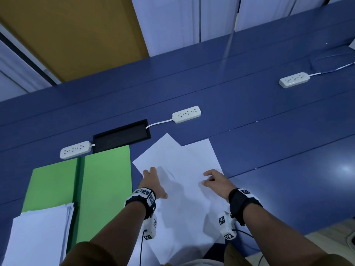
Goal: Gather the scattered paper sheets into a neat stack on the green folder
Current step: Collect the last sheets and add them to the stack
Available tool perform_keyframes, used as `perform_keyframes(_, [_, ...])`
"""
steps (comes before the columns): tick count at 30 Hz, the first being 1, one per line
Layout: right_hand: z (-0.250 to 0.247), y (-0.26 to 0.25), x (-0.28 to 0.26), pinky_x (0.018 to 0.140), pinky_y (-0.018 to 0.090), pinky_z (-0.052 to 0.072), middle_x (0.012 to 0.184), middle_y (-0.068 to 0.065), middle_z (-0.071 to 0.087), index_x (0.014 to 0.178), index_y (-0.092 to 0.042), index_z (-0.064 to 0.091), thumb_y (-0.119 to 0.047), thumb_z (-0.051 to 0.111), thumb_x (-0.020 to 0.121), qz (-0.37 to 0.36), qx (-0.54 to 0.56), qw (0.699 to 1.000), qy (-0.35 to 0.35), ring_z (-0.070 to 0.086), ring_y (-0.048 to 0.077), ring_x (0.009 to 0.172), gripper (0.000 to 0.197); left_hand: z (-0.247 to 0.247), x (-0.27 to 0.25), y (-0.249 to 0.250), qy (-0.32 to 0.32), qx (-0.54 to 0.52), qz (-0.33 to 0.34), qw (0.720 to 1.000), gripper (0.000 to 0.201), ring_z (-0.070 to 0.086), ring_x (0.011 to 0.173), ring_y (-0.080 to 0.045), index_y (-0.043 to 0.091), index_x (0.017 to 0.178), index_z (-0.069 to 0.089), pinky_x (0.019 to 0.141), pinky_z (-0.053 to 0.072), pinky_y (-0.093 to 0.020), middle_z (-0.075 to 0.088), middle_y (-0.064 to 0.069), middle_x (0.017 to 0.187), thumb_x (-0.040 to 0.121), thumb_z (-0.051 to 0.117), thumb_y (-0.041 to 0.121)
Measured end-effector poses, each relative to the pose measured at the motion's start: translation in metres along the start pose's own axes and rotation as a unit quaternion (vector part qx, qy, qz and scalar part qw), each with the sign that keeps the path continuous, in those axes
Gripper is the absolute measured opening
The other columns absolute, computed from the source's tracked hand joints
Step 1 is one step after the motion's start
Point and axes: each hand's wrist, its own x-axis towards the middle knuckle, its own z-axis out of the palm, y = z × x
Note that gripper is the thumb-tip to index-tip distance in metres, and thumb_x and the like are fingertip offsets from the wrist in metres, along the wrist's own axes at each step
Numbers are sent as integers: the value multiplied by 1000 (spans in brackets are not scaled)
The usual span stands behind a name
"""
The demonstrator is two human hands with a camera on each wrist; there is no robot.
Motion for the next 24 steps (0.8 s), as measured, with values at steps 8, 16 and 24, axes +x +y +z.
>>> perform_keyframes(8, [0, 0, 0, 88, 27, 47, 114, 5, 66, 119, -29, 63, -33, 75, 95, 3, -7, 1000, 2, 64, 15, 109, 27, 4, -9, -7, -34, 32, 13, 999, 77, 59, 117, -30, 26, 120, 41, 103, 46, -50, 56, -1, 123, 61, 88, 43])
perform_keyframes(16, [0, -3, -3, 93, 29, 47, 117, 5, 64, 119, -26, 65, -32, 74, 96, 12, 12, 1000, 3, 62, 17, 113, 25, 3, -66, 9, -38, 7, 171, 985, 27, 57, 102, -27, 26, 98, 50, 85, 30, -37, 53, 9, 96, 82, 70, 35])
perform_keyframes(24, [-8, -37, -37, 94, 41, 39, 121, -1, 75, 119, -24, 74, -36, 69, 78, 16, 169, 985, 16, 63, 21, 118, 43, -51, -123, 14, -25, -134, 268, 954, 68, 54, 96, -22, 38, 130, 41, 86, 42, -35, 61, 15, 93, 77, 76, 61])
